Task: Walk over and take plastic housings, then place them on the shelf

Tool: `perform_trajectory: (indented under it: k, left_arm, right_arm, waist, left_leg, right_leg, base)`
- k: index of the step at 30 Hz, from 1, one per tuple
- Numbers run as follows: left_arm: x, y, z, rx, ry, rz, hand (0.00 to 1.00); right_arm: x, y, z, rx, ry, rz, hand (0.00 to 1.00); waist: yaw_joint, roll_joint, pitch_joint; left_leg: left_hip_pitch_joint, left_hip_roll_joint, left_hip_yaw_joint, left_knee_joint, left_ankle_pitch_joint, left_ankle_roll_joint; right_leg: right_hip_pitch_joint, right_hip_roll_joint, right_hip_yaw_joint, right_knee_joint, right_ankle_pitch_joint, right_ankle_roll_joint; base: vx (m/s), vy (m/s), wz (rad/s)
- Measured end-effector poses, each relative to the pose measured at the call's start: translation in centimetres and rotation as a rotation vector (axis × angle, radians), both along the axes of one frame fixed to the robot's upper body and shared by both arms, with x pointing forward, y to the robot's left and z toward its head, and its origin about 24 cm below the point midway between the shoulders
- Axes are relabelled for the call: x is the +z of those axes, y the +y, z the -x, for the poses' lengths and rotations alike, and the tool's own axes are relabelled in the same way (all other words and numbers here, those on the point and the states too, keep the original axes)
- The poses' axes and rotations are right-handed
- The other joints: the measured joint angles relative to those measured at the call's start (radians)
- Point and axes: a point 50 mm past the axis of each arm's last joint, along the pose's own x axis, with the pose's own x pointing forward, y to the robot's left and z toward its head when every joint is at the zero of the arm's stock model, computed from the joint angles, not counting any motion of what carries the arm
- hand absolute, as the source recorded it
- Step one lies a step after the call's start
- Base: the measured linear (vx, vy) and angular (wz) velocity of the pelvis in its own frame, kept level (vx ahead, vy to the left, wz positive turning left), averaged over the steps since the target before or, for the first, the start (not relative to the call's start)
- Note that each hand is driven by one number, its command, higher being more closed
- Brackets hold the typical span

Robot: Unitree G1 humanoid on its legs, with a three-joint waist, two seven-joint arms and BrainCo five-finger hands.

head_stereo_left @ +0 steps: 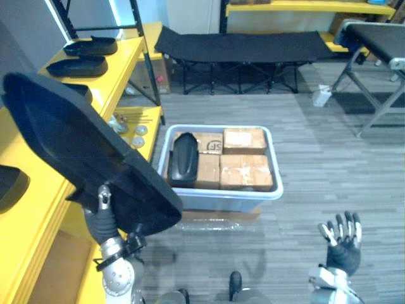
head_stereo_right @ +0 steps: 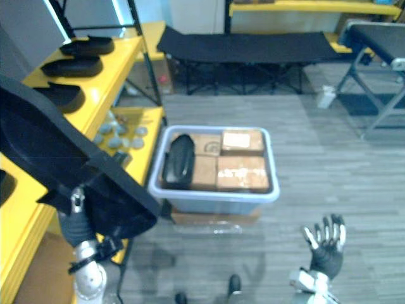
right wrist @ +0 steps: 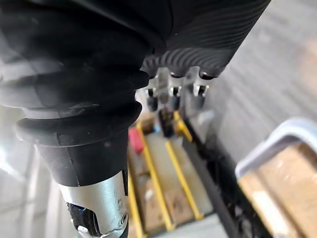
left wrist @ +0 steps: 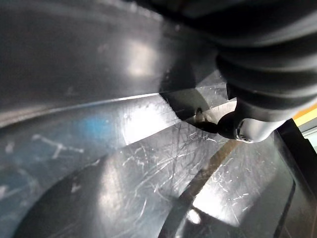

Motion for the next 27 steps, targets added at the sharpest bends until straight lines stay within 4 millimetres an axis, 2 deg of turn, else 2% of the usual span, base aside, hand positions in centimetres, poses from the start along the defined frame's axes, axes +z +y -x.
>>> perform_trajectory:
  k: [3, 5, 7, 8, 10, 11, 13, 15, 17, 20, 23, 27]
  left_arm:
    - [1.2, 1.9, 0.7, 0.156, -0.006, -0.072, 1.0]
    - [1.4, 3.0, 1.2, 0.257, 0.029, -0.134, 1.0]
    - [1.7, 4.5, 2.5, 0.373, 0.068, -0.18, 1.0]
    - [1.7, 4.9, 3.0, 0.401, 0.083, -0.19, 1.0]
    - [1.7, 6.0, 4.8, 0.508, 0.113, -0.187, 1.0]
    - [1.6, 6.2, 5.3, 0.534, 0.122, -0.182, 1.0]
    - [0.9, 6.8, 6.9, 0.606, 0.164, -0.151, 1.0]
    - [0.5, 7.0, 7.8, 0.611, 0.175, -0.113, 1.0]
    - [0.3, 7.0, 8.4, 0.607, 0.175, -0.077, 1.0]
    - [0.3, 6.9, 8.3, 0.536, 0.169, -0.079, 1.0]
    - [0.4, 6.8, 8.1, 0.486, 0.174, -0.1, 1.0]
    - [0.5, 6.9, 8.0, 0.479, 0.163, -0.093, 1.0]
  right_arm:
    - [1.2, 0.6, -2.2, 0.096, -0.068, 0.031, 0.0]
    - [2.2, 1.2, -3.7, 0.17, -0.116, 0.053, 0.0]
    - [3.4, 3.0, -6.0, 0.294, -0.177, 0.06, 0.0]
    - [3.6, 3.6, -6.5, 0.324, -0.187, 0.057, 0.0]
    - [4.1, 6.5, -8.0, 0.451, -0.202, 0.058, 0.0]
    - [4.3, 7.2, -8.3, 0.481, -0.205, 0.061, 0.0]
    - [4.3, 9.9, -9.1, 0.597, -0.188, 0.071, 0.0]
    - [3.9, 11.5, -9.5, 0.661, -0.144, 0.102, 0.0]
    - [3.5, 12.1, -9.6, 0.694, -0.111, 0.123, 0.0]
    - [3.1, 11.9, -9.6, 0.693, -0.078, 0.126, 0.0]
    - [2.8, 11.7, -9.4, 0.687, -0.065, 0.127, 0.0]
    - [2.6, 10.9, -9.3, 0.671, -0.053, 0.138, 0.0]
  waist:
    - [0.009, 0.001, -0.001]
    - [0.029, 0.005, -0.004]
    - [0.067, 0.007, -0.005]
    - [0.077, 0.007, -0.005]
    - [0.125, 0.005, -0.015]
    - [0.14, 0.005, -0.015]
    - [0.187, 0.002, -0.017]
    - [0.221, -0.004, -0.021]
    - [0.242, -0.014, -0.022]
    - [0.248, -0.049, -0.035]
    - [0.245, -0.058, -0.034]
    - [0.238, -0.064, -0.034]
  left_leg:
    - [-0.001, -0.009, -0.04, -0.004, 0.006, -0.001]
    - [-0.001, -0.019, -0.066, -0.018, 0.017, 0.0]
    - [-0.009, -0.03, -0.11, -0.036, 0.037, 0.002]
    - [-0.01, -0.032, -0.123, -0.038, 0.04, 0.002]
    - [-0.018, -0.04, -0.175, -0.048, 0.051, 0.003]
    - [-0.02, -0.043, -0.184, -0.049, 0.053, 0.003]
    - [-0.02, -0.053, -0.239, -0.048, 0.056, 0.005]
    - [-0.021, -0.063, -0.282, -0.048, 0.057, 0.006]
    - [-0.022, -0.076, -0.315, -0.047, 0.059, 0.01]
    - [-0.042, -0.101, -0.377, -0.047, 0.063, 0.013]
    - [-0.041, -0.107, -0.396, -0.047, 0.058, 0.013]
    - [-0.037, -0.109, -0.405, -0.037, 0.056, 0.018]
  right_leg:
    - [0.02, -0.01, -0.043, -0.008, -0.009, 0.001]
    - [0.027, -0.018, -0.074, -0.009, -0.014, 0.002]
    - [0.032, -0.026, -0.114, -0.009, -0.017, 0.002]
    - [0.037, -0.029, -0.131, -0.01, -0.018, 0.003]
    - [0.047, -0.034, -0.184, -0.01, -0.026, 0.014]
    - [0.052, -0.036, -0.198, -0.01, -0.028, 0.015]
    - [0.081, -0.04, -0.256, -0.01, -0.035, 0.021]
    - [0.099, -0.045, -0.295, -0.01, -0.04, 0.028]
    - [0.117, -0.054, -0.329, -0.007, -0.046, 0.036]
    - [0.129, -0.071, -0.379, 0.007, -0.067, 0.049]
    - [0.118, -0.091, -0.382, 0.083, -0.121, 0.045]
    - [0.108, -0.106, -0.384, 0.144, -0.162, 0.038]
  base:
    - [-0.05, 0.015, 0.37]
    - [-0.04, 0.021, 0.48]
    - [0.0, 0.012, 0.5]
    - [0.02, 0.004, 0.7]
    - [0.03, 0.001, 0.68]
    - [0.07, 0.003, 0.62]
    - [0.08, 0.008, 0.69]
    - [0.07, 0.024, 0.59]
    - [0.06, 0.045, 0.56]
    - [0.05, 0.059, 0.63]
    - [0.02, 0.051, 0.27]
    - [0.04, 0.013, 0.08]
